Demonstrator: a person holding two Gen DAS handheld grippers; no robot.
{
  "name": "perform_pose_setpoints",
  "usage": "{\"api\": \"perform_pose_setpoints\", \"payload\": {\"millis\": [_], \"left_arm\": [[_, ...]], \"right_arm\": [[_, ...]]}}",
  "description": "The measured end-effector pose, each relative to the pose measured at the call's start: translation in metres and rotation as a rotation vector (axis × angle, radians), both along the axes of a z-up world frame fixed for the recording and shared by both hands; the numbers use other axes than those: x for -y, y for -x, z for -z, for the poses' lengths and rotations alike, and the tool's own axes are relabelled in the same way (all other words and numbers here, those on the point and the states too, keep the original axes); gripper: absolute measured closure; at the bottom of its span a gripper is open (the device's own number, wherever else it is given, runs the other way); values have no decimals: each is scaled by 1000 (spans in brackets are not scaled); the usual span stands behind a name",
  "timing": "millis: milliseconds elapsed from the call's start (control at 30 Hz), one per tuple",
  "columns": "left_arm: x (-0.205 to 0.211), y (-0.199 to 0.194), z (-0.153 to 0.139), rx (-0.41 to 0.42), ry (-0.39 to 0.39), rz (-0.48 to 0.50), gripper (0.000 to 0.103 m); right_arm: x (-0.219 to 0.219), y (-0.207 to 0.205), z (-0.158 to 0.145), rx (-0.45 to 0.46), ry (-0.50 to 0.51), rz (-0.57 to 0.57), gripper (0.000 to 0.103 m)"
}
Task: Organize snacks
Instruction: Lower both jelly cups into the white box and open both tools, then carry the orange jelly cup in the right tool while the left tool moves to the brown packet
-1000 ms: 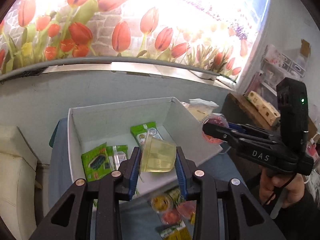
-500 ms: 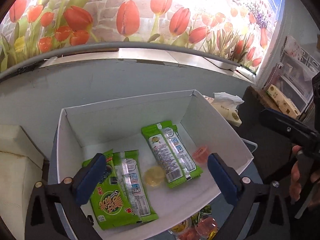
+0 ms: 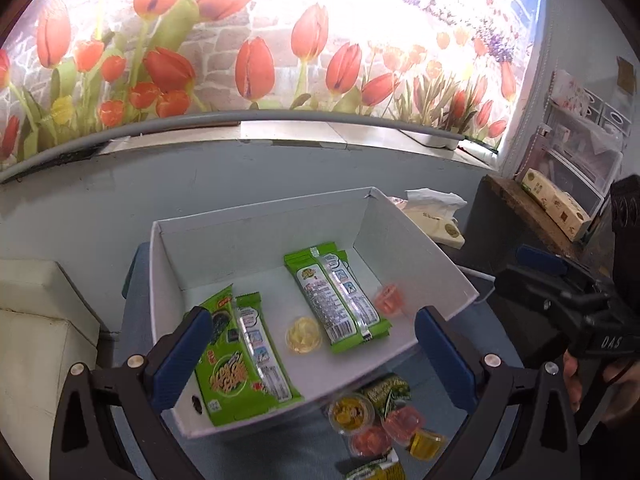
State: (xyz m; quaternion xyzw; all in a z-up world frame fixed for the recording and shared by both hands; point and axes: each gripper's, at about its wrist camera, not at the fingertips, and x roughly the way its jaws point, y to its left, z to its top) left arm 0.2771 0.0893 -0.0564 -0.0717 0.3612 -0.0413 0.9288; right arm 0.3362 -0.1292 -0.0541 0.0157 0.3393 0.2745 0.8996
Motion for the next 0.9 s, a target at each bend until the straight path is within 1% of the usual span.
{"api": "perform_pose_setpoints", "payload": {"millis": [100, 200, 300, 367, 433, 467, 500, 567, 633, 767, 900], "left_arm": [[7, 31, -2, 21, -29, 15, 0], [13, 60, 1, 30, -41, 24, 0], [20, 93, 8, 40, -70, 23, 0], [22, 117, 16, 38, -52, 12, 0], [22, 139, 23, 36, -10, 8, 0], [22, 150, 27, 27, 4, -2, 0], [23, 161, 31, 24, 9, -5, 0], [26, 181, 38, 24, -16, -32, 0], [27, 201, 45, 18, -20, -32, 0], [27, 226, 56, -11, -9, -46, 0], [25, 237, 62, -31, 17, -57, 0]], "right_arm": [[8, 34, 11, 22, 17, -10, 0], [16, 66, 28, 15, 24, -26, 0], [22, 95, 50, 23, 56, -46, 0], [25, 111, 64, 17, 85, -49, 0], [26, 124, 81, -7, 85, -82, 0], [25, 129, 90, -16, 104, -92, 0], [23, 132, 96, -22, 124, -95, 0], [19, 135, 111, -43, 174, -96, 0], [15, 135, 120, -51, 191, -103, 0], [2, 130, 132, -53, 239, -111, 0], [-14, 115, 140, -44, 283, -130, 0]]}}
